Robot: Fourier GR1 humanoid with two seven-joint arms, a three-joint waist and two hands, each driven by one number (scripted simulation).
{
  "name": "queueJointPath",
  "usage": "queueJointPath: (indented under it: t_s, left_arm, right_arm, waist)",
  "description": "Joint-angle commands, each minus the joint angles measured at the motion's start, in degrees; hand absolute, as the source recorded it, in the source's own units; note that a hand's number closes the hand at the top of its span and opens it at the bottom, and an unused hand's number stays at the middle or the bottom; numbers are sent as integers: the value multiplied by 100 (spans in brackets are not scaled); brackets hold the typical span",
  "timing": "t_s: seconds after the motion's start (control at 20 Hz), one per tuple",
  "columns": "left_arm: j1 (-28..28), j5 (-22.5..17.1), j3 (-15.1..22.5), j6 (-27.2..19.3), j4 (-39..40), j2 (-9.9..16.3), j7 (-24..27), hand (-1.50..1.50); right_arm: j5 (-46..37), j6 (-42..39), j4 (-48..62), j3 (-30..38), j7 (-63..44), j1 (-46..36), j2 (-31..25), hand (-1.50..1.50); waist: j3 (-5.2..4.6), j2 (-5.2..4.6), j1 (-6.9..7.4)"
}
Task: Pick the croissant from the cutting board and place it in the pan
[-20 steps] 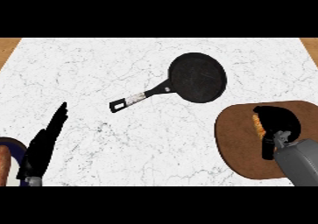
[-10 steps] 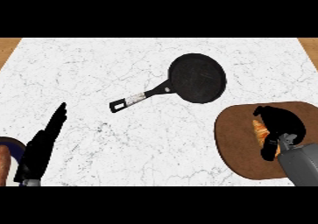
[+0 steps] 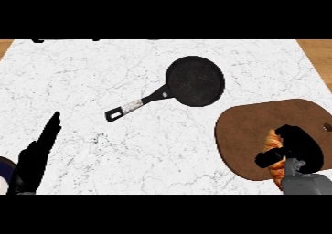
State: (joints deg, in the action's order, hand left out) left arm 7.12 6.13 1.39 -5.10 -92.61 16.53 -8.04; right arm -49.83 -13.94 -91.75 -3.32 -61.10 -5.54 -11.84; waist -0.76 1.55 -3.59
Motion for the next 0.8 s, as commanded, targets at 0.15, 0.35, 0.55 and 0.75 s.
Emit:
queueJointPath:
  t_s: [0.15, 0.35, 0.55, 0.75]
  left_arm:
    - [5, -46, 11, 187, -58, 113, 26, 0]
    - [11, 35, 145, 173, -17, -11, 155, 0]
    - [-290, 78, 184, 234, -145, -8, -141, 0]
    - [-485, 125, 141, 237, 14, -54, -195, 0]
  right_arm:
    - [-2313, 712, -1624, -619, -1542, 39, 158, 150]
    - [-3569, 332, -2221, -1252, -1621, -315, 359, 150]
    - [-4314, -179, -1817, -1404, -1683, -1413, 982, 150]
    - [-3924, 297, -898, -656, -1257, -2373, 1164, 150]
  waist:
    - [36, -33, 150]
    - [56, -102, 322]
    - [68, -147, 415]
    - [75, -169, 446]
